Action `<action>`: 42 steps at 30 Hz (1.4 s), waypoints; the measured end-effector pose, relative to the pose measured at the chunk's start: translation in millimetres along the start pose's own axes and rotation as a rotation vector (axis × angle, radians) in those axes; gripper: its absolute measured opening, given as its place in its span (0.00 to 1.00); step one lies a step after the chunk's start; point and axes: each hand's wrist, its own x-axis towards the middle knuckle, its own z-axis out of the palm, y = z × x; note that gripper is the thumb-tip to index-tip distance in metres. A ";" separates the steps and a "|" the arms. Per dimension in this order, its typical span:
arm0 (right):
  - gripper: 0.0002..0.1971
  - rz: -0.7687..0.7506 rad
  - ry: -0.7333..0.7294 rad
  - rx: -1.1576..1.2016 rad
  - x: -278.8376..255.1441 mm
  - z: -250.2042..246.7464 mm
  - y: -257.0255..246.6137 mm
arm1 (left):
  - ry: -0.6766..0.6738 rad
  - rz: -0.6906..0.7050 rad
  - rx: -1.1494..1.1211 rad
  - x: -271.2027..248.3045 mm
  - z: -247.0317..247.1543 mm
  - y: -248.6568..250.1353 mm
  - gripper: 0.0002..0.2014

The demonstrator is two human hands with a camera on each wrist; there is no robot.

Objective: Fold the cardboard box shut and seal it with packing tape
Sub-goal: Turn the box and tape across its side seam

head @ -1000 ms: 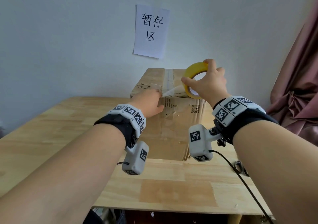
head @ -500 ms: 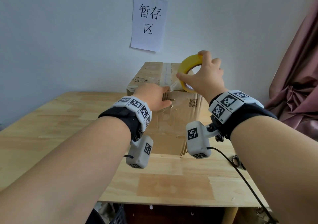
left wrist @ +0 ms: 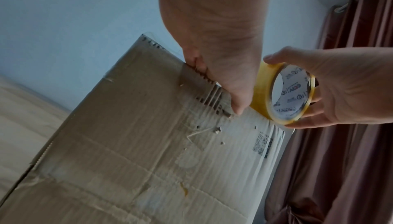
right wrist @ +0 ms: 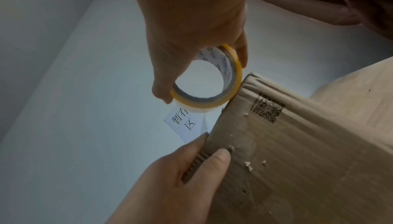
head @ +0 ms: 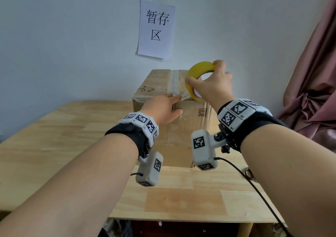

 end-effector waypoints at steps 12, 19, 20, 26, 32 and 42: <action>0.43 -0.044 0.076 -0.218 4.3 -17.4 21.1 | 0.019 0.029 0.057 5.4 -2.0 6.2 0.29; 0.37 -0.051 0.007 -0.195 7.0 -19.1 19.0 | -0.062 0.009 0.218 14.8 -10.9 31.5 0.31; 0.37 -0.059 0.000 -0.211 6.7 -19.7 18.9 | -0.074 0.002 0.225 15.5 -11.4 33.9 0.32; 0.37 -0.052 -0.017 -0.299 6.4 -19.1 11.0 | -0.040 0.016 0.089 3.9 -10.8 10.1 0.28; 0.38 -0.076 -0.030 -0.321 5.9 -17.4 7.6 | -0.013 -0.121 0.055 -23.8 -15.5 -47.7 0.32; 0.37 -0.049 -0.012 -0.174 7.9 -22.2 18.5 | -0.010 0.079 0.050 9.8 -3.2 21.7 0.29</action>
